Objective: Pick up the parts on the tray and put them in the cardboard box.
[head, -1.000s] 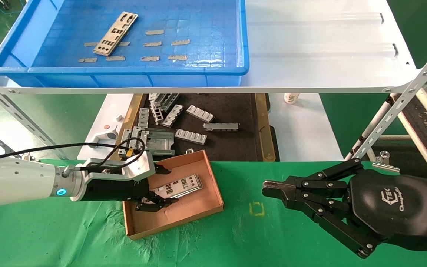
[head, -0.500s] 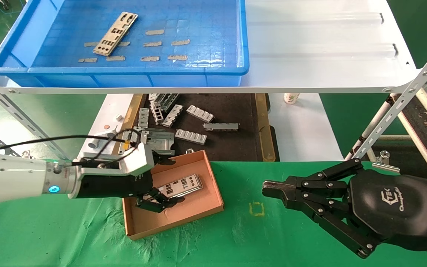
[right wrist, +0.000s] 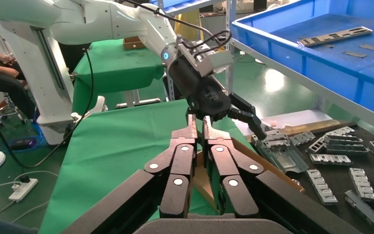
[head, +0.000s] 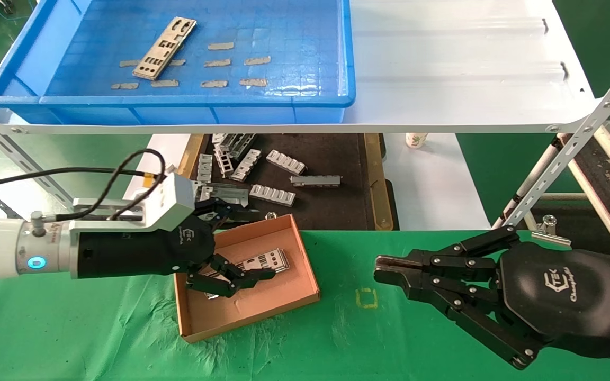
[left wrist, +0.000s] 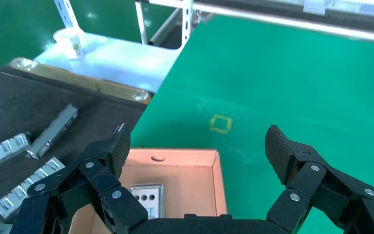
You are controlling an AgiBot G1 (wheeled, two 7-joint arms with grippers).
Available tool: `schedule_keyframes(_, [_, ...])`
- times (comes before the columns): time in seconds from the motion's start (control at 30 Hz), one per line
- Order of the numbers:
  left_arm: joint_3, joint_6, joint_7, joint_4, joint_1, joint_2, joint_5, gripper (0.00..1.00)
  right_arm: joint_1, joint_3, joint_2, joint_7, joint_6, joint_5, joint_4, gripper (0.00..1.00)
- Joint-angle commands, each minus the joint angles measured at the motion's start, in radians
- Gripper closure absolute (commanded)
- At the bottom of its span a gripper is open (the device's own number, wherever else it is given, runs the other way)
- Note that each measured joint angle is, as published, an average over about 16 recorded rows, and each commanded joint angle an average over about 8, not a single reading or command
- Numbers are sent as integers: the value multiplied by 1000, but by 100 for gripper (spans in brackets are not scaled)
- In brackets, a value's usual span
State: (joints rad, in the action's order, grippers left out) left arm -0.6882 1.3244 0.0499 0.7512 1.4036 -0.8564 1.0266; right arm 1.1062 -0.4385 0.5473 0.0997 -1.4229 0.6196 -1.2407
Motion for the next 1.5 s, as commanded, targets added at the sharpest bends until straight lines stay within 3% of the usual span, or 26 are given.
schedule_keyframes(0.03, [17,5,-11,17,-14,8,-16,0,0,0,0,0,0,0,0,0])
schedule_keyframes(1.5, [351,147,-204,457,-283,210,-255,0,0,0,0,0,0,0,0,0])
